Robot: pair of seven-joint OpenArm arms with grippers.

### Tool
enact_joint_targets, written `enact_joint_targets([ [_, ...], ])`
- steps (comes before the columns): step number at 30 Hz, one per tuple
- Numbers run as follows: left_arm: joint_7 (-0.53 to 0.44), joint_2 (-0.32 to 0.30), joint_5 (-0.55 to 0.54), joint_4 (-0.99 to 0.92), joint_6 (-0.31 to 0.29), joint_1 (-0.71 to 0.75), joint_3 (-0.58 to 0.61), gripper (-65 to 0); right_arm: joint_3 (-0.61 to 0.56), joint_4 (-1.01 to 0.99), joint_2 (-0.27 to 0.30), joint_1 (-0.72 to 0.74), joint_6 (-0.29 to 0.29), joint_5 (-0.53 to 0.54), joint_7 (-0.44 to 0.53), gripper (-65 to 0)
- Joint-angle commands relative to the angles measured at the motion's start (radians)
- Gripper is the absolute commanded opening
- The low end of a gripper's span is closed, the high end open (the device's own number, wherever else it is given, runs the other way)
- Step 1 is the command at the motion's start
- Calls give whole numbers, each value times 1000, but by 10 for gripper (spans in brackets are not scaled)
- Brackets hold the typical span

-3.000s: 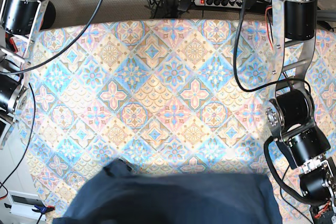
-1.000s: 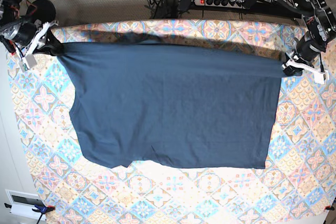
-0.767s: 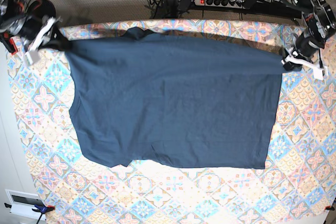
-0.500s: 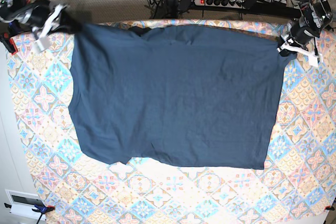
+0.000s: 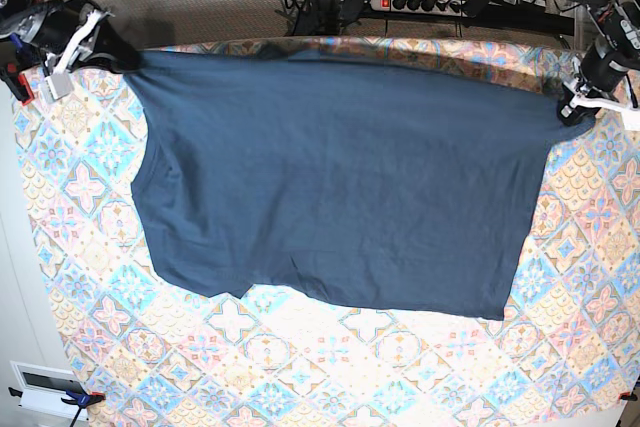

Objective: Layout the t-shirt on the table in an organized manner, then fold the t-shirt properly
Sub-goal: 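Lay the t-shirt down while drawing both grippers toward the robot, then hold the shoulder corners and adjust the right gripper's grip on the fabric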

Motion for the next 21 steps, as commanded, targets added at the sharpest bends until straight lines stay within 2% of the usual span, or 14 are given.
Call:
enact_joint_targets([
  [1,-19,-18,-8,14,-2,5,-11,-650,10,15,16,3,3,25,25,-641],
  [8,-22,-17,-8,13,-2,11,-10,-650,-34,16,12,10,3,24,25,-640],
  [13,-17,-15,-7,13,-2,6,-8,-650,-54,13,13,63,3,-74,25,-642],
  [15,-19,-17,-7,13,-2,12,-8,-650,-60,12,12,65,3,-81,25,-643],
  [21,-22,-15,-7,13,-2,49,-8,-650,-181,12,12,63,3,-81,25,-643],
])
